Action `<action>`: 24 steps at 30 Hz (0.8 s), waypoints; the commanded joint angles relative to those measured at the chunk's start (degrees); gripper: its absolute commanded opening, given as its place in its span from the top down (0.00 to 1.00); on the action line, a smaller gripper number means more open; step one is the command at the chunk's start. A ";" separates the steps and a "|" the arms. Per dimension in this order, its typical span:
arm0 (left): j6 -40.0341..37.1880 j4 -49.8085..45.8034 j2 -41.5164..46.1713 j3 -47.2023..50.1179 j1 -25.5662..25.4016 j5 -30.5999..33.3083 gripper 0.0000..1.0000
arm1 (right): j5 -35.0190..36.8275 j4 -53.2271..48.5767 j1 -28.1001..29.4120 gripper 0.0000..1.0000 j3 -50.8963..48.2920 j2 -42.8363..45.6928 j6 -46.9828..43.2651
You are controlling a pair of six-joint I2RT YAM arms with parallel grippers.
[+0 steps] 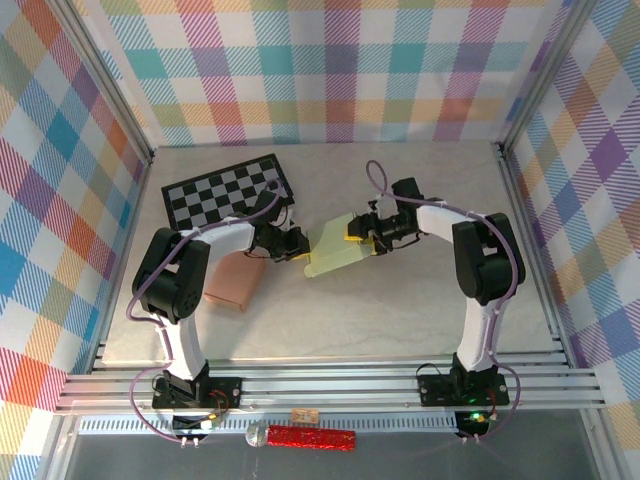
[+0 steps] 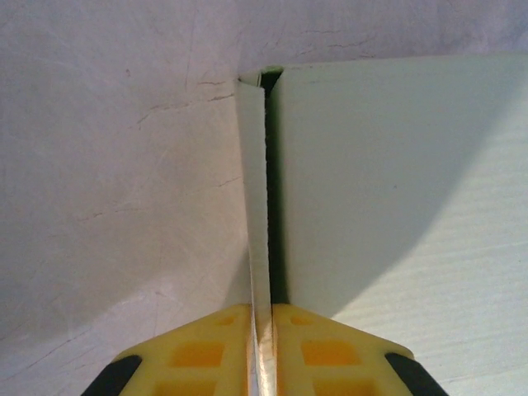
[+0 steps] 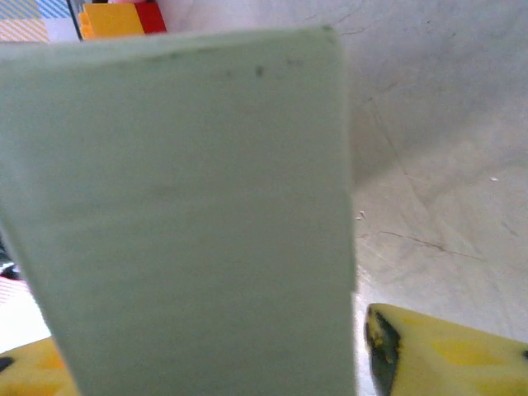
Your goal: Fold the paper box
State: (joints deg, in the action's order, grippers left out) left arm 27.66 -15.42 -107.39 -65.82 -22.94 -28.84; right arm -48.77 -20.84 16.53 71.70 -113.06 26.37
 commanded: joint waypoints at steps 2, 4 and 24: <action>1.70 -1.01 0.17 -1.02 0.35 -0.21 0.81 | -1.79 1.88 0.68 0.42 0.31 -1.41 2.23; 2.83 0.54 0.71 -1.55 0.33 -0.63 0.80 | -1.26 2.11 0.65 0.44 -0.13 -0.70 2.81; 8.02 2.35 7.46 -2.67 0.35 2.19 0.70 | 1.06 1.52 0.53 0.64 -3.67 3.60 11.71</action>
State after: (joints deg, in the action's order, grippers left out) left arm 36.34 -11.25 -104.73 -66.08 -22.94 -28.82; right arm -48.29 -17.89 16.86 68.86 -111.00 34.92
